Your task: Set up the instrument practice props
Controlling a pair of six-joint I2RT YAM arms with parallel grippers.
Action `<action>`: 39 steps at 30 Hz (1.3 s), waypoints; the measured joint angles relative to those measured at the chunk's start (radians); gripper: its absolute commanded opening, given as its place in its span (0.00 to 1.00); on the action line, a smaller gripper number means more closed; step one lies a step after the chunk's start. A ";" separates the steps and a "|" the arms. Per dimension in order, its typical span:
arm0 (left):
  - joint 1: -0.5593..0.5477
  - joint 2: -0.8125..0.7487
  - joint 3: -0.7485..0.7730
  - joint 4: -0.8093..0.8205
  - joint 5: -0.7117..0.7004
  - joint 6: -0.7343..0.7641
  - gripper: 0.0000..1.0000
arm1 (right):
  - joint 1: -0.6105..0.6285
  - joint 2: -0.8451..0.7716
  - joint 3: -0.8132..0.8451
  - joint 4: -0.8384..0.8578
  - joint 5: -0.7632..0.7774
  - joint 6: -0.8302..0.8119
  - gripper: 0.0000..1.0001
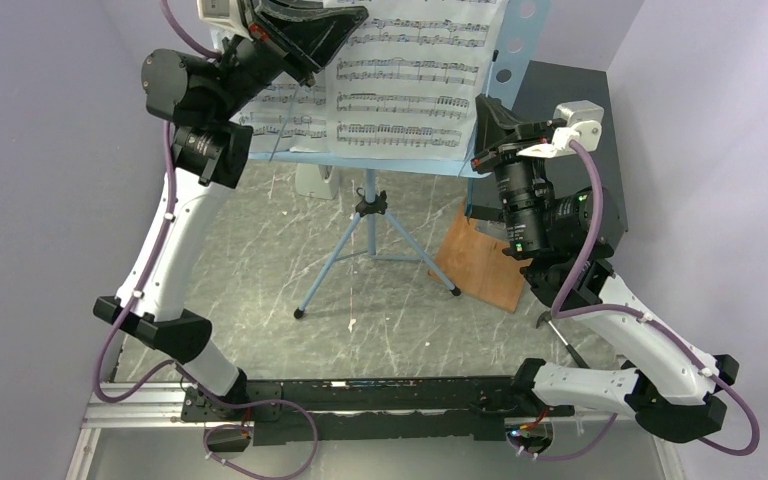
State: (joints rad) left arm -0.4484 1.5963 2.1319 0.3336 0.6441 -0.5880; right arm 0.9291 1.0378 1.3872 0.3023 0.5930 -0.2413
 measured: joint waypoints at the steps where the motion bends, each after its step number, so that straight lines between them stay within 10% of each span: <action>1: -0.003 0.006 0.005 0.002 0.003 -0.003 0.00 | -0.001 0.000 0.000 -0.001 -0.001 0.000 0.00; 20: -0.083 0.090 0.068 0.020 0.010 -0.021 0.01 | -0.010 0.001 0.000 -0.008 -0.027 0.002 0.00; 34: -0.093 0.001 0.007 -0.044 -0.014 0.067 0.85 | -0.012 0.002 0.001 -0.076 -0.026 0.034 0.31; 39: -0.091 -0.066 -0.002 -0.120 -0.050 0.126 0.99 | -0.012 -0.001 0.002 -0.130 -0.026 0.051 0.43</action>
State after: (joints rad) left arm -0.5396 1.5299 2.1300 0.2134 0.5941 -0.4618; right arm 0.9169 1.0370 1.3888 0.1726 0.5667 -0.1898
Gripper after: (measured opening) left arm 0.937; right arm 0.373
